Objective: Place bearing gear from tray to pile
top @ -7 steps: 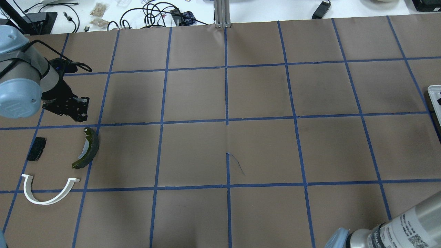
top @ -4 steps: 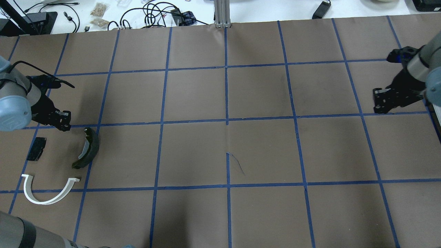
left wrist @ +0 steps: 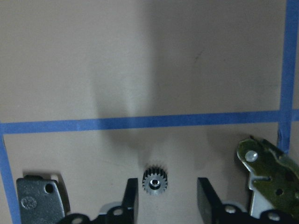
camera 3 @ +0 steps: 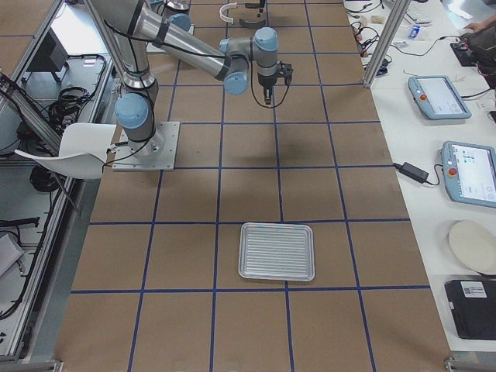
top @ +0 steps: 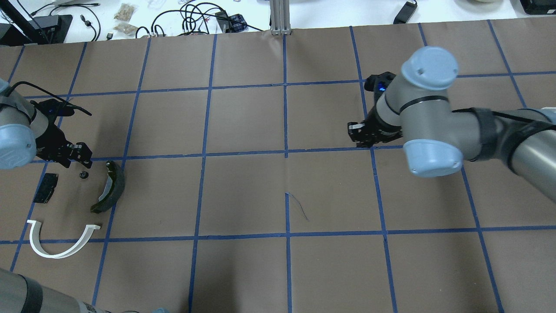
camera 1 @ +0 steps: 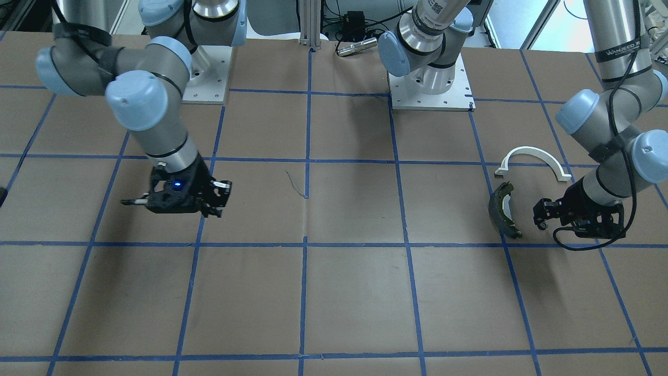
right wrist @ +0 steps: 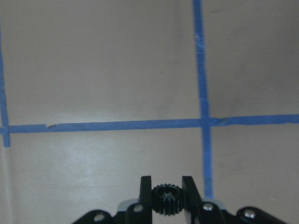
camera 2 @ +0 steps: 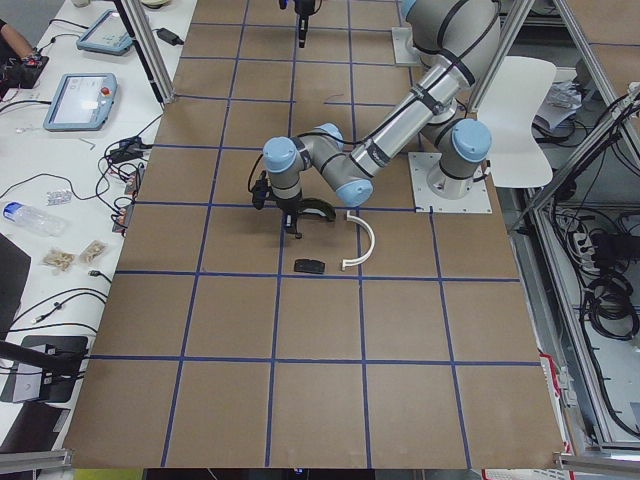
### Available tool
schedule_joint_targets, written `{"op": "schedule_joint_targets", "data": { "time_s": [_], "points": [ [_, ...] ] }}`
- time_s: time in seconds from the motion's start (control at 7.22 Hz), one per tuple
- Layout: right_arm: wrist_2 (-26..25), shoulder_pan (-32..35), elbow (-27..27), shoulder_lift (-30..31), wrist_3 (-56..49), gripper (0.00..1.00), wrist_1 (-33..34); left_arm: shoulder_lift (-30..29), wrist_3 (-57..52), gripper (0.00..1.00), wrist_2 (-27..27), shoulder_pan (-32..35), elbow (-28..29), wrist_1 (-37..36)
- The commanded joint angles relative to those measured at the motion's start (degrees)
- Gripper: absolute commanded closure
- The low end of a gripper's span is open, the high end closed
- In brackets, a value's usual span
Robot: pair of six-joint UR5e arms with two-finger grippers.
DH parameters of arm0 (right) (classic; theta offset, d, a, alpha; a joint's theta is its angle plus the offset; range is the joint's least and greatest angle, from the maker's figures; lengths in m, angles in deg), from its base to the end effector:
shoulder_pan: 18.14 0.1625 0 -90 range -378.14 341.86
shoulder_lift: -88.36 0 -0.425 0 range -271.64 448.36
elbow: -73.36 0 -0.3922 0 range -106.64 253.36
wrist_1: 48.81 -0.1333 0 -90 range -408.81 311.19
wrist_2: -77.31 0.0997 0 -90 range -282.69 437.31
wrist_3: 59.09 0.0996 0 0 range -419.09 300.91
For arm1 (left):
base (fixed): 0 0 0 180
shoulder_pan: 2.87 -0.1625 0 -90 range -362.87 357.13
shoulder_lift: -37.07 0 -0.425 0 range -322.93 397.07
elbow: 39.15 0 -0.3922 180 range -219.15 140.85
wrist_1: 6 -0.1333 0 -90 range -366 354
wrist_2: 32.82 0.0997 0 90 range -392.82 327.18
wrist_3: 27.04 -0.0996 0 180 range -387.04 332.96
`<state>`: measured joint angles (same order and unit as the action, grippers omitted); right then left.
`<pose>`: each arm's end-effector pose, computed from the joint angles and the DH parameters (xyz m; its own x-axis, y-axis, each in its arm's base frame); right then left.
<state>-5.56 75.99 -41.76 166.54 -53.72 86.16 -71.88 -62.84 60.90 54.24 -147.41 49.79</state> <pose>0.1822 -0.5012 0.2589 -0.9908 0.0041 -0.1354 0.0215 0.9916 -0.1276 0.1893 -0.5263 0.2228 -0.9983 0.0533 -0.0219 0.0514 0.9954 0.0803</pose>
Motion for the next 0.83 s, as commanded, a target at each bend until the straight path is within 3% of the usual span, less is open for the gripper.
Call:
{"op": "schedule_joint_targets", "data": {
  "time_s": [0.0, 0.14, 0.42, 0.55, 0.69],
  "points": [
    [-0.09, 11.91, 3.22, -6.61, 13.69, 0.87, 6.27, 3.29, 0.55, 0.0, -0.37, 1.67, -0.02, 4.05],
    [-3.14, 15.43, 5.77, -9.25, 17.44, 0.87, 6.01, 4.18, 4.12, 0.0, -0.46, 4.99, 0.06, 5.45],
    [-3.26, 18.89, 8.85, -12.16, 27.2, 0.84, 5.57, 4.97, 17.7, 0.0, -1.07, 15.08, -0.2, 7.22],
    [-2.91, 19.5, 8.69, -12.43, 30.54, 0.77, 6.0, 5.41, 23.87, 0.0, -2.03, 20.18, 0.15, 7.14],
    [-2.99, 19.51, 8.69, -12.61, 33.19, 0.38, 5.74, 5.5, 29.5, 0.0, -2.48, 23.89, 0.15, 7.05]
  ]
}}
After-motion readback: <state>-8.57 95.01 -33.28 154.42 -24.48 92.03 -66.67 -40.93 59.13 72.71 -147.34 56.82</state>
